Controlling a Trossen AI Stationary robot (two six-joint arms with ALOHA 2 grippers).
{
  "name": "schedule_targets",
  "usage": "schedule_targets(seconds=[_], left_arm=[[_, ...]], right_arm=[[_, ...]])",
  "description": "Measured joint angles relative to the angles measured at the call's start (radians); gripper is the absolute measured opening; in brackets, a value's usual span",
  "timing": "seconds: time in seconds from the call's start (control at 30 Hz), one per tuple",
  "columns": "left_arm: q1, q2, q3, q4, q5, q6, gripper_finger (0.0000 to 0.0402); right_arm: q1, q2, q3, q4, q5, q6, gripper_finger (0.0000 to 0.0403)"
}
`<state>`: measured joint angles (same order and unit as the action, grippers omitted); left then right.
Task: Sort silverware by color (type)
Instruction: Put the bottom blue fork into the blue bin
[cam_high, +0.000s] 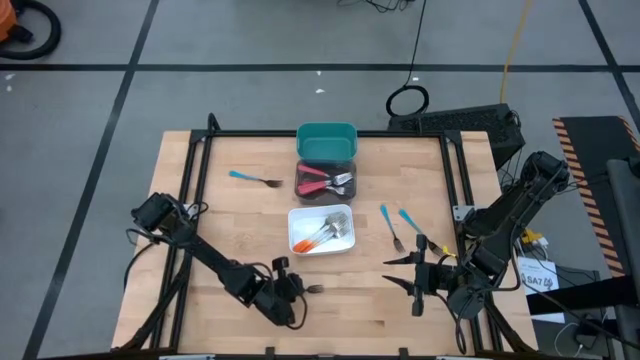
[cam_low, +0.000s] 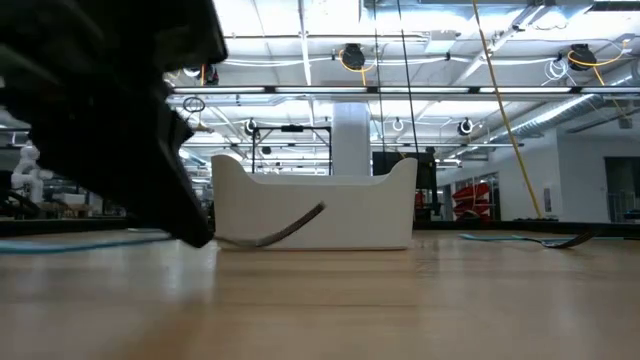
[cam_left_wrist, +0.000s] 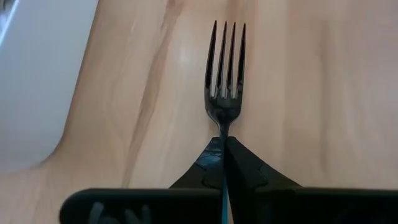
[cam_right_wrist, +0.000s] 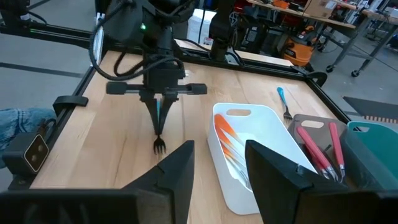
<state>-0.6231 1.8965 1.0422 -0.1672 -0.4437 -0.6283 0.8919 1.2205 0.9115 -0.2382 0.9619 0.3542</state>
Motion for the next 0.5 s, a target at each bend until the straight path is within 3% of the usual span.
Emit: schedule_targets(seconds=[0.5], left_arm=[[-0.001,-0.013,0.238,-0.162,-0.039,0.193,0.0]], right_arm=[[0.0,0.0,0.0,-0.002,0.0,-0.003,0.0139]])
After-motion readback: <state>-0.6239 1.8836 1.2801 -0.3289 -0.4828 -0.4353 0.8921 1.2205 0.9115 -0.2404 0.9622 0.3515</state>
